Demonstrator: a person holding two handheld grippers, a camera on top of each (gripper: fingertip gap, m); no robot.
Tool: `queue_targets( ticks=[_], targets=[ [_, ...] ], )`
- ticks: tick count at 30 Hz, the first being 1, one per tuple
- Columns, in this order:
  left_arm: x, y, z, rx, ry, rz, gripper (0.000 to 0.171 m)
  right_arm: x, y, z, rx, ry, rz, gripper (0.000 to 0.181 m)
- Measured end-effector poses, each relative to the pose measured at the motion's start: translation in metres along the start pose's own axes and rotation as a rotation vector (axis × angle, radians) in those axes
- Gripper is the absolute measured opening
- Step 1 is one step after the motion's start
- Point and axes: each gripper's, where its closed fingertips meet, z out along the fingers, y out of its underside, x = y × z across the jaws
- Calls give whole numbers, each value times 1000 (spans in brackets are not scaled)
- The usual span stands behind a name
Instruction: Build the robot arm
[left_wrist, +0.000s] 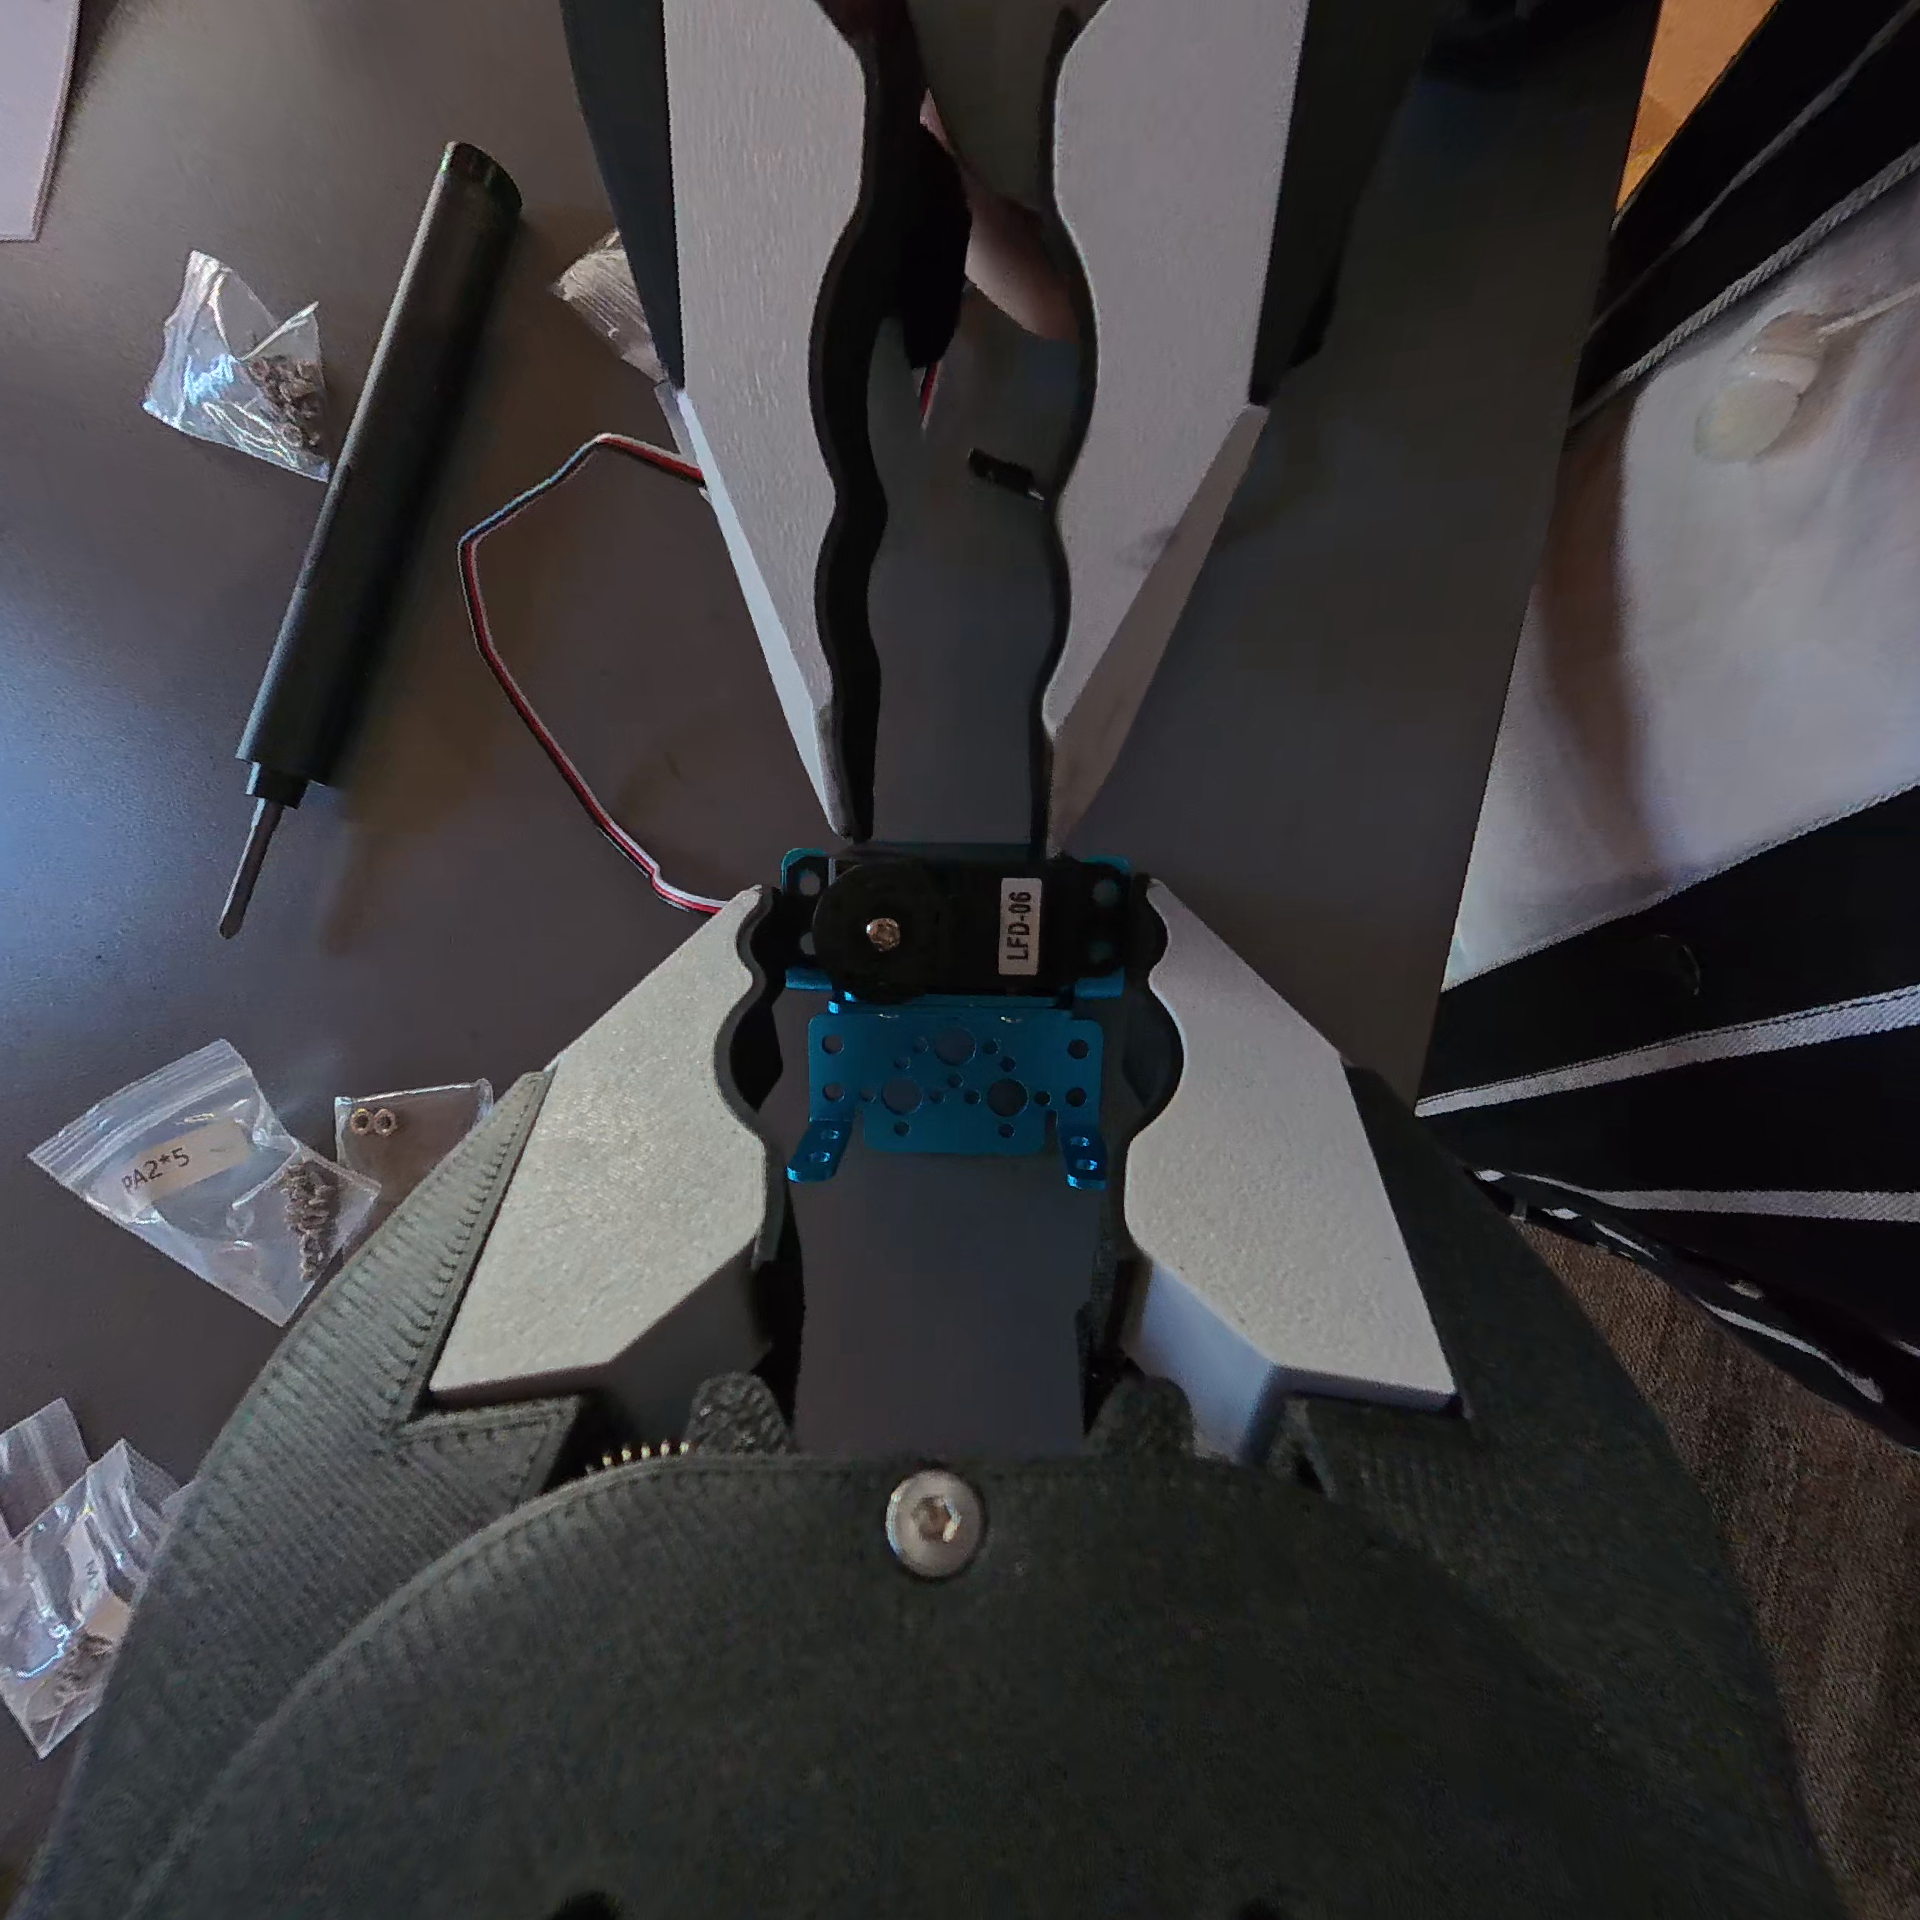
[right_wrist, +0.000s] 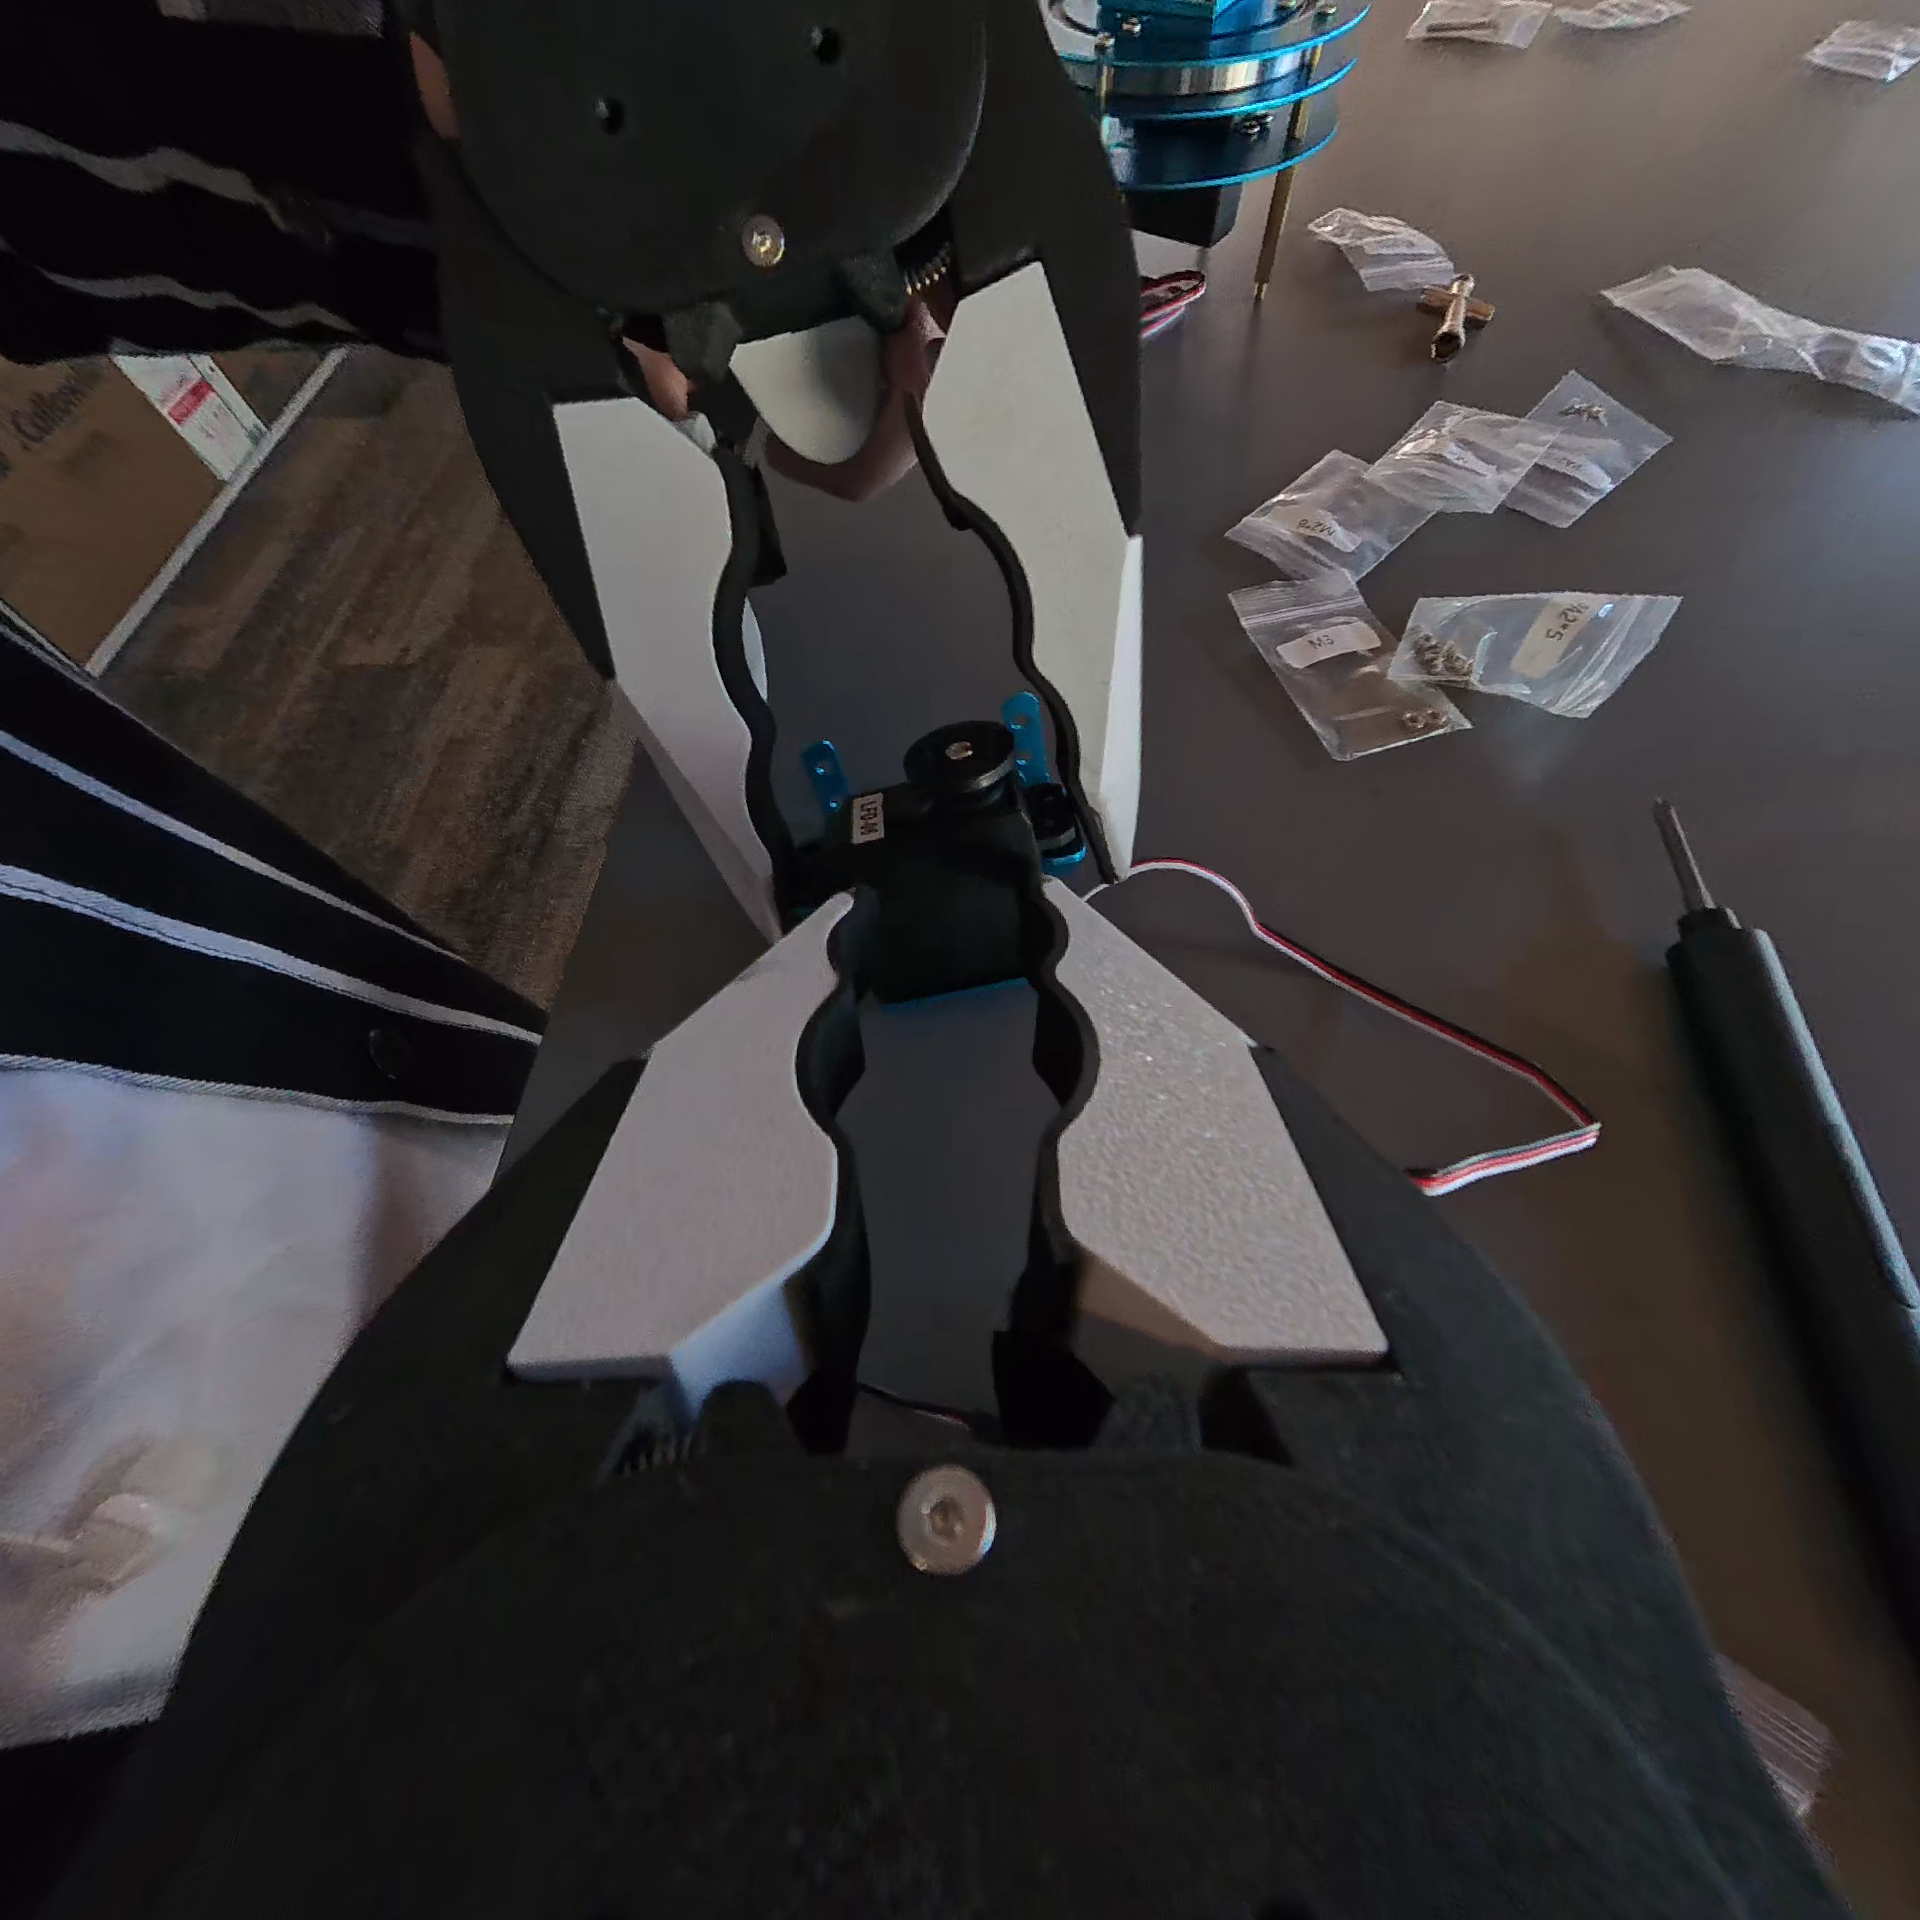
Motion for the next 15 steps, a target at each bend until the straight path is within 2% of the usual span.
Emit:
queue_targets(
  ticks=[4,9,15],
  targets=[
    [0,0,0,1,1,0,65,1,-2,-4,-7,25,-28,29],
    [0,1,0,-2,-11,15,65,-1,-21,-13,78,25,-31,30],
    [0,0,2,4,-26,15,67,-6,-22,-5,80,1,-50,33]
  ],
)
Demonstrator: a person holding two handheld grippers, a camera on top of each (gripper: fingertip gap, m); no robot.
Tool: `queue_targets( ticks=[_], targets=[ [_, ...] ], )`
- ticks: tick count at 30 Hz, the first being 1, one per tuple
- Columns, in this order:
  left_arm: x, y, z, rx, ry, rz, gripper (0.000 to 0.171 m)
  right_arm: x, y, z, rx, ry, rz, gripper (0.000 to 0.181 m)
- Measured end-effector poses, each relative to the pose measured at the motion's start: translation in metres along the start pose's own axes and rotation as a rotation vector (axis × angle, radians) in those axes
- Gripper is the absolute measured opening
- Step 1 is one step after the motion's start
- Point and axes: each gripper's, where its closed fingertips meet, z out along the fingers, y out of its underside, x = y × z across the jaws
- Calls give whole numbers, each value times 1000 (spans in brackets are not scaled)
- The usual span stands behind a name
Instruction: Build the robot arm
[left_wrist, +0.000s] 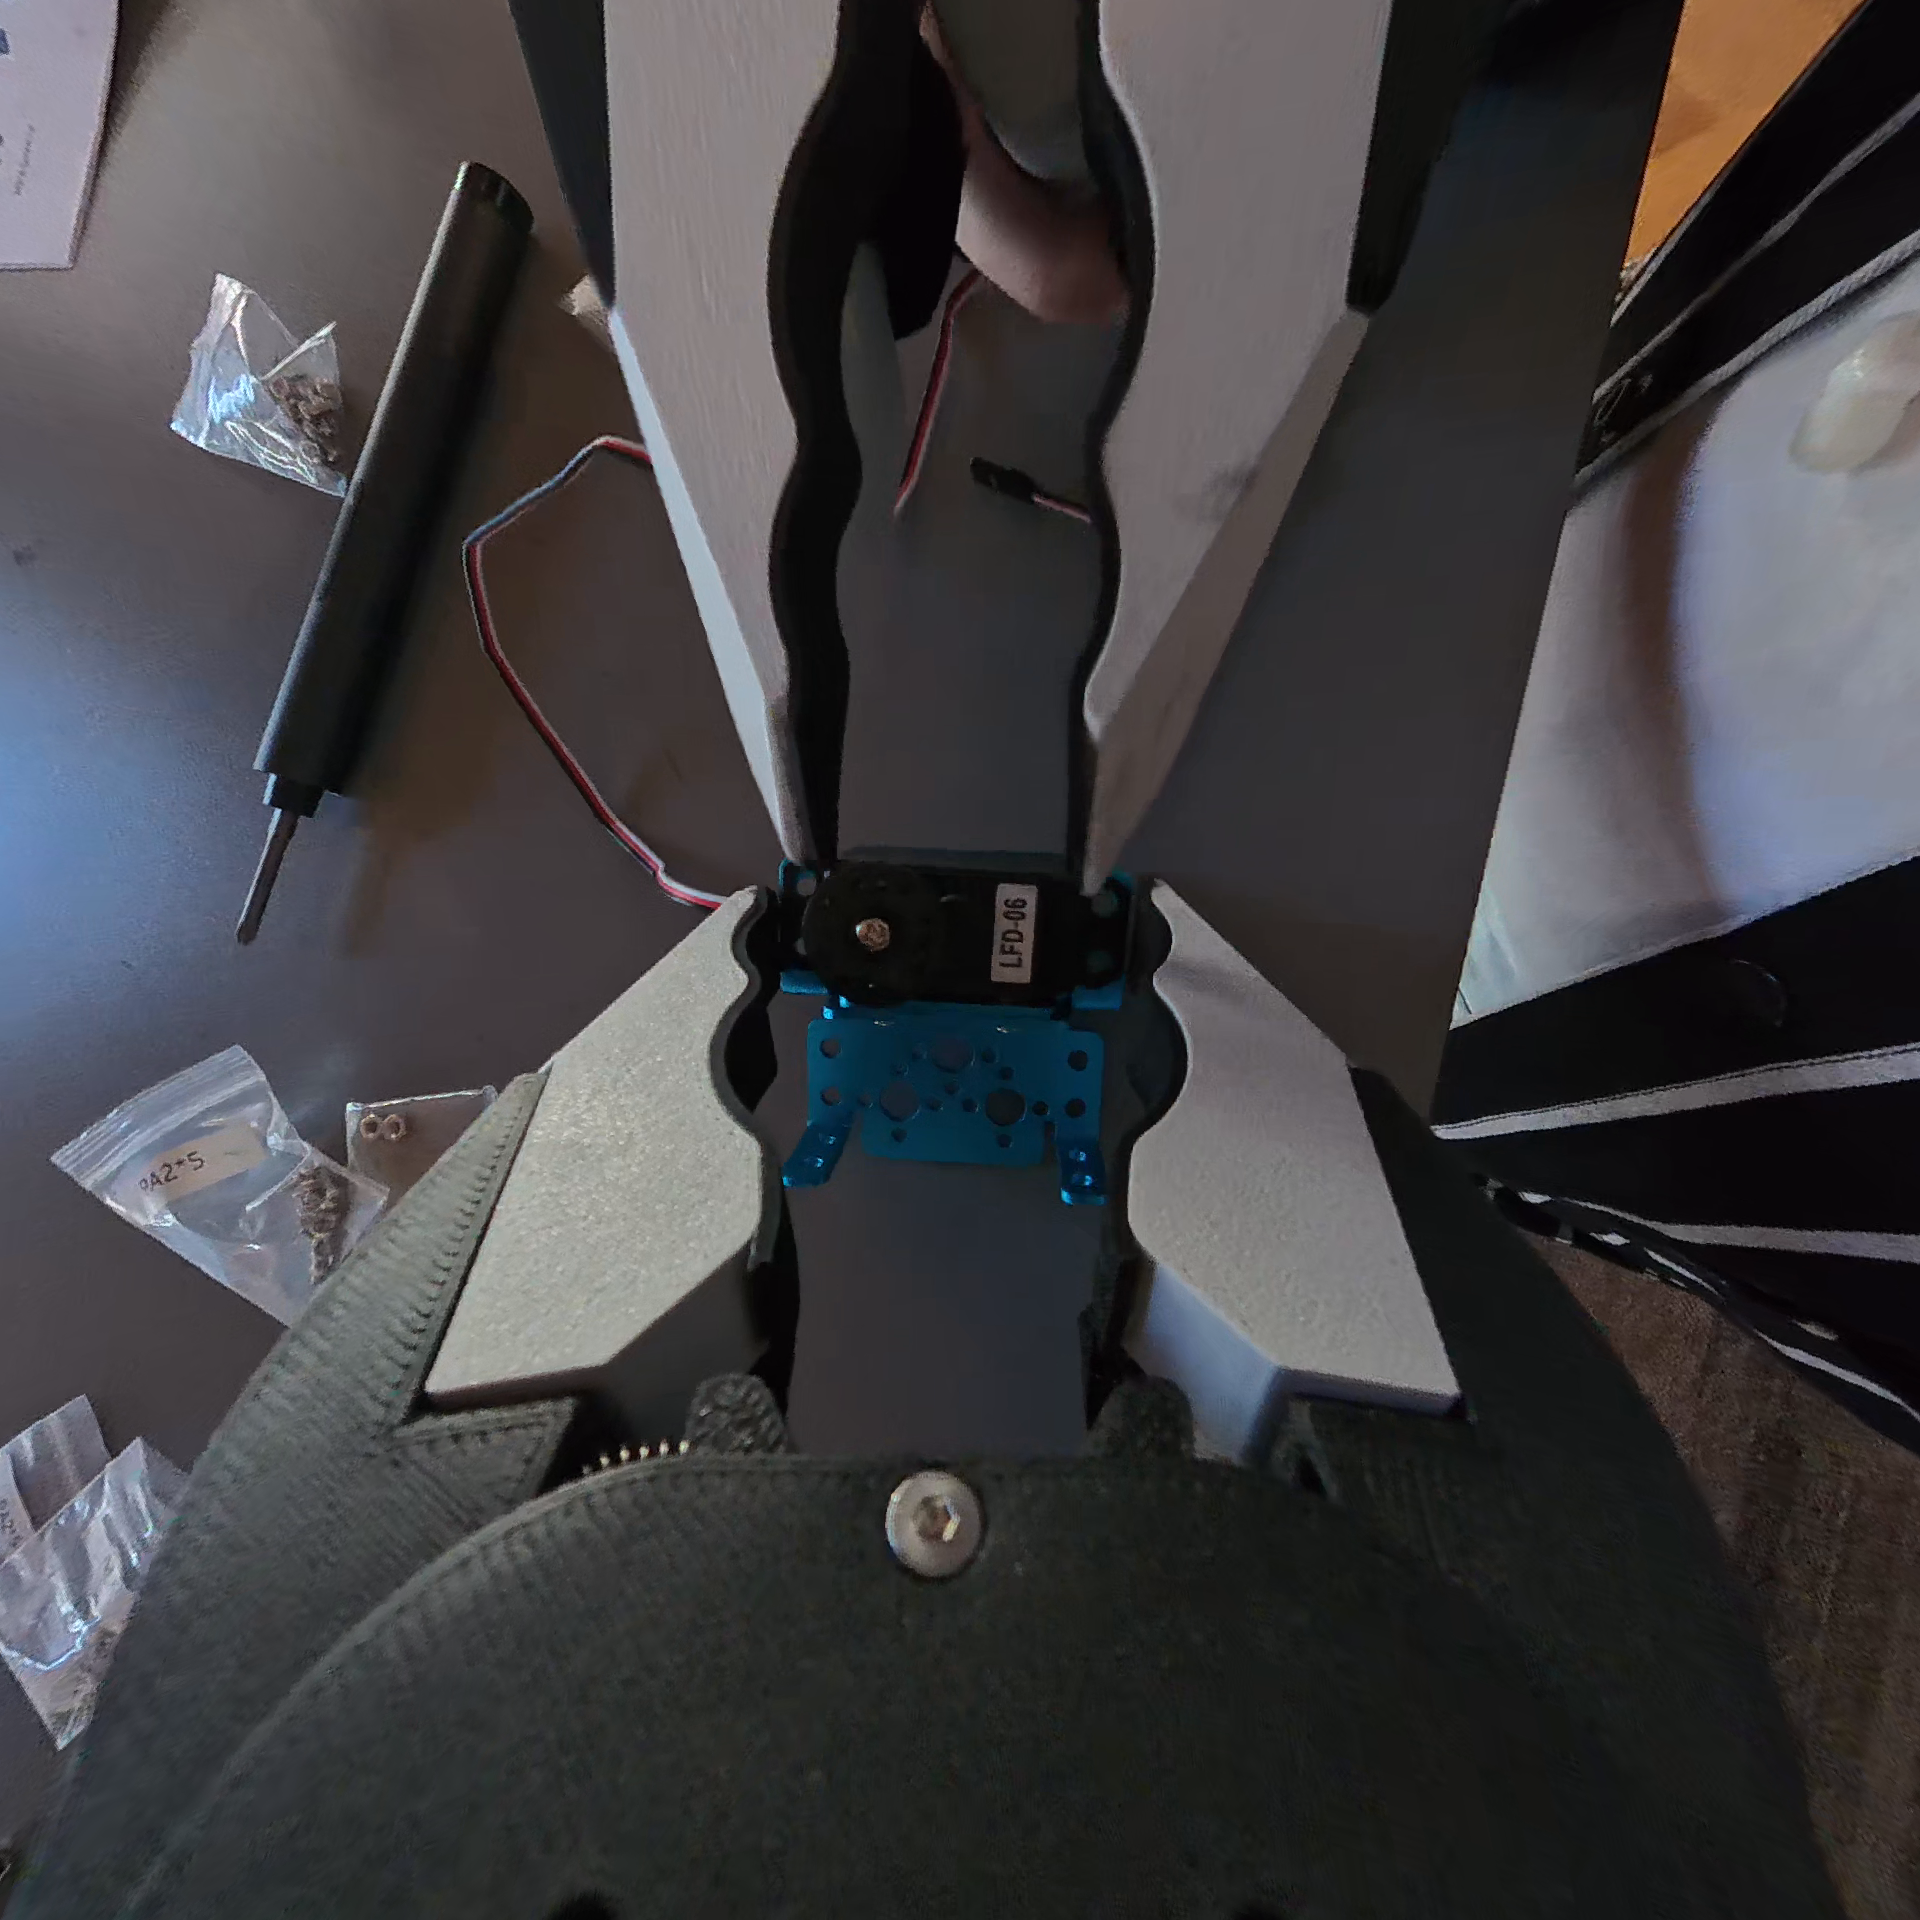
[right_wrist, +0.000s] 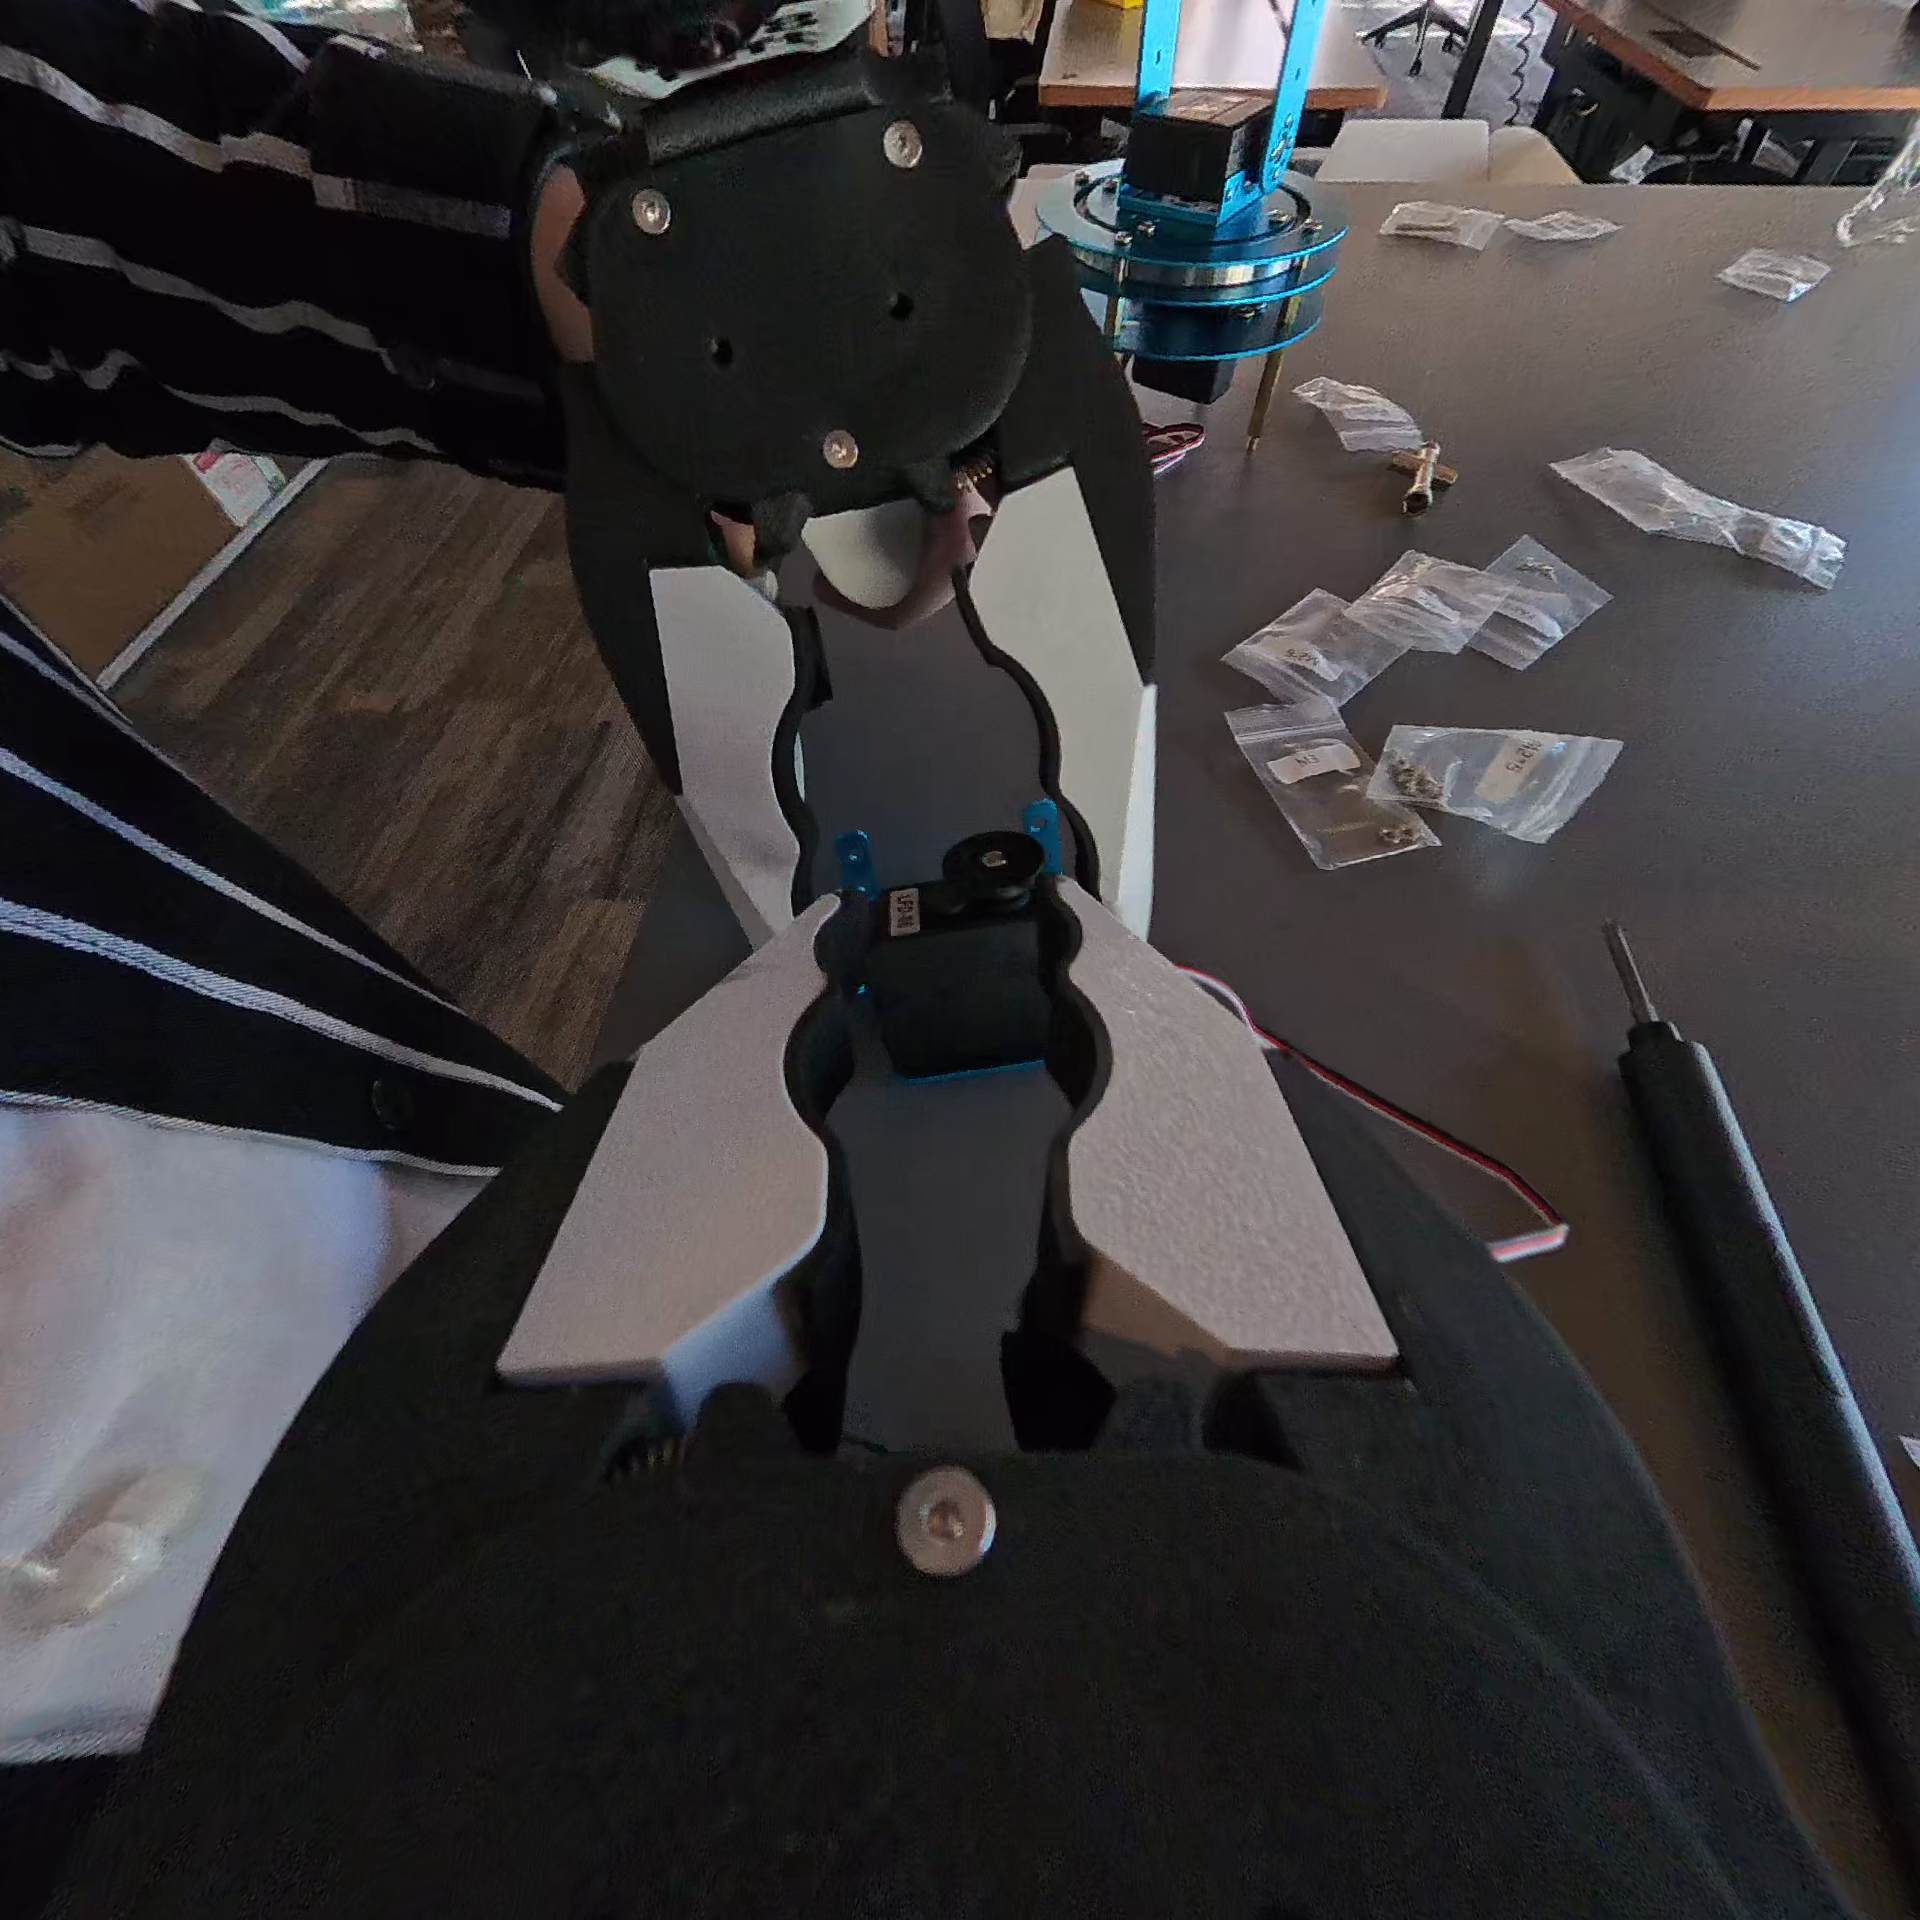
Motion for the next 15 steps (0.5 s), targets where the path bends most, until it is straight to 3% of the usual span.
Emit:
queue_targets(
  ticks=[15],
  targets=[
    [-2,0,-2,38,-24,-10,65,3,7,5,-38,43,15,39]
  ],
)
